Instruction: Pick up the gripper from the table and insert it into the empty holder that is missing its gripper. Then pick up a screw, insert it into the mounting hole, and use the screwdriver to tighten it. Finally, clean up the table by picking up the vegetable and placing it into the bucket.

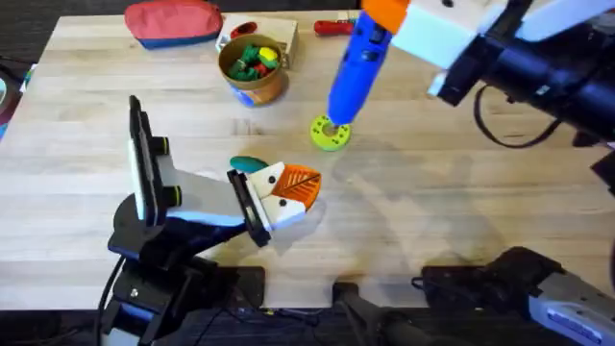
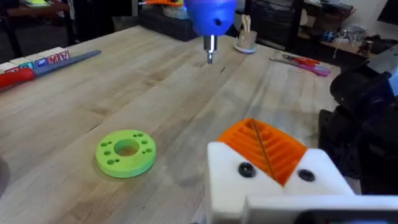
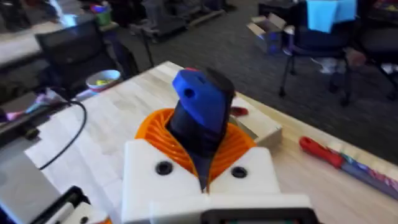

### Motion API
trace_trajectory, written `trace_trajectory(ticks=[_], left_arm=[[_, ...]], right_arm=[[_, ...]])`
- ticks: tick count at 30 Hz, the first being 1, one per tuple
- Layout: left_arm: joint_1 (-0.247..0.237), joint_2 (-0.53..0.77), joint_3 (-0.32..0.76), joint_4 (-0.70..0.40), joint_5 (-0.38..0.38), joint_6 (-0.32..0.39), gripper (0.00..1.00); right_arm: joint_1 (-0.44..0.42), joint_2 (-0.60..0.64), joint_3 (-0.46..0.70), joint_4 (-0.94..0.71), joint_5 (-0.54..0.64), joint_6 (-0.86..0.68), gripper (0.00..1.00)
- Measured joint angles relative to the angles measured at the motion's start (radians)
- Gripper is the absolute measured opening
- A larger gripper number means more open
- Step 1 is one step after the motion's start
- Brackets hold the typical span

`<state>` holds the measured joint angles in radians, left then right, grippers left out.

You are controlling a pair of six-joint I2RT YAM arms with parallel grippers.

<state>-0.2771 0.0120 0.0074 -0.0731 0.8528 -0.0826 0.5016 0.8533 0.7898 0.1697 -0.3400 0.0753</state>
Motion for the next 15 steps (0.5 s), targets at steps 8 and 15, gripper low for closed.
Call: trace_trajectory(ticks=[8,15], left_arm=[[0.000,0.000,0.000,0.000,0.000,0.000,0.005],[0.000,0.000,0.000,0.000,0.000,0.000,0.005]], right_arm=[[0.189,0.067,0.000,0.140,-0.014,0.004,0.006],[0.285,0.142,0.000,0.225,-0.021,0.005,0.006]])
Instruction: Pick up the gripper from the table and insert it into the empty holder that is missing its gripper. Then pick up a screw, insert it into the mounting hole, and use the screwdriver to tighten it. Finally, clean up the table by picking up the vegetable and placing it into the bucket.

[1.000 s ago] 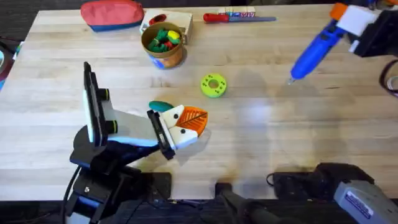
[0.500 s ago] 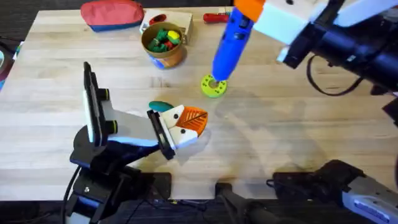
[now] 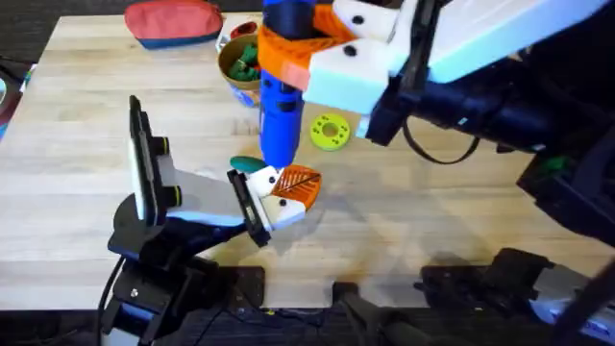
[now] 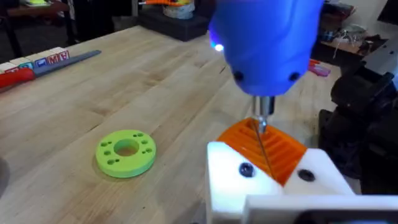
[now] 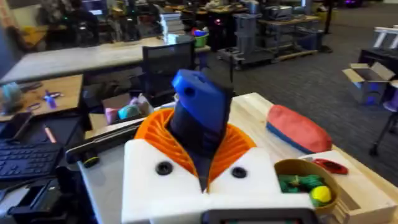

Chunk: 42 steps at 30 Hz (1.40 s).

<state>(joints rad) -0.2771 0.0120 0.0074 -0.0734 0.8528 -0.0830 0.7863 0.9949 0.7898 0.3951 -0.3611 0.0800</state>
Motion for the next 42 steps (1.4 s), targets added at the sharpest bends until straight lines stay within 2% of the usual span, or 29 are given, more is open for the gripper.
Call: trace_trajectory(ticks=[18,42], left_arm=[[0.000,0.000,0.000,0.000,0.000,0.000,0.005],[0.000,0.000,0.000,0.000,0.000,0.000,0.005]], right_arm=[[0.034,0.056,0.000,0.040,0.000,0.002,0.006],[0.034,0.084,0.000,0.025,0.001,0.004,0.006]])
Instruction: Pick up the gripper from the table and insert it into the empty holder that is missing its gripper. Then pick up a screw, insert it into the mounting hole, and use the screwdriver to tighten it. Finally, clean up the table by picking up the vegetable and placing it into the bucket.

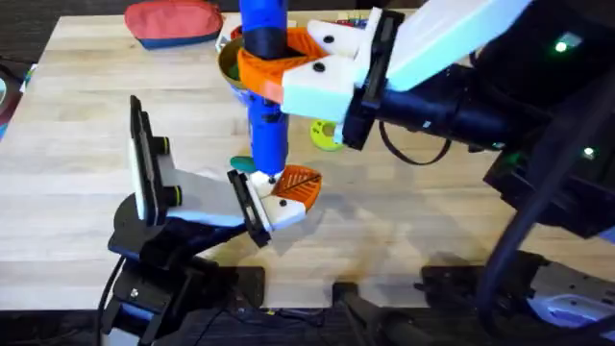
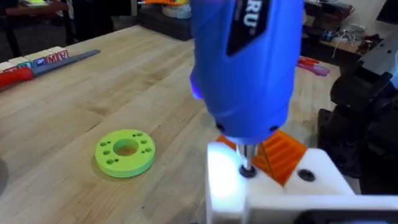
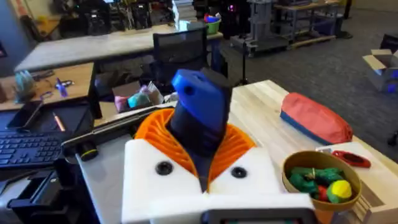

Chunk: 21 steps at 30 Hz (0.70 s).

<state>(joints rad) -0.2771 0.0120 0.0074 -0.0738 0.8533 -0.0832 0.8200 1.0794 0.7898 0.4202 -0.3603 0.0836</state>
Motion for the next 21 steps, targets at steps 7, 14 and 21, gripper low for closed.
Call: trace_trajectory(ticks=[7,14,21], left_arm=[[0.000,0.000,0.000,0.000,0.000,0.000,0.005],[0.000,0.000,0.000,0.000,0.000,0.000,0.005],[0.000,0.000,0.000,0.000,0.000,0.001,0.005]], right_arm=[[0.000,0.000,0.000,-0.003,0.000,0.003,0.006],[0.000,0.000,0.000,-0.001,0.000,0.003,0.006],[-0.006,-0.009,-0.004,0.205,0.000,0.003,0.006]])
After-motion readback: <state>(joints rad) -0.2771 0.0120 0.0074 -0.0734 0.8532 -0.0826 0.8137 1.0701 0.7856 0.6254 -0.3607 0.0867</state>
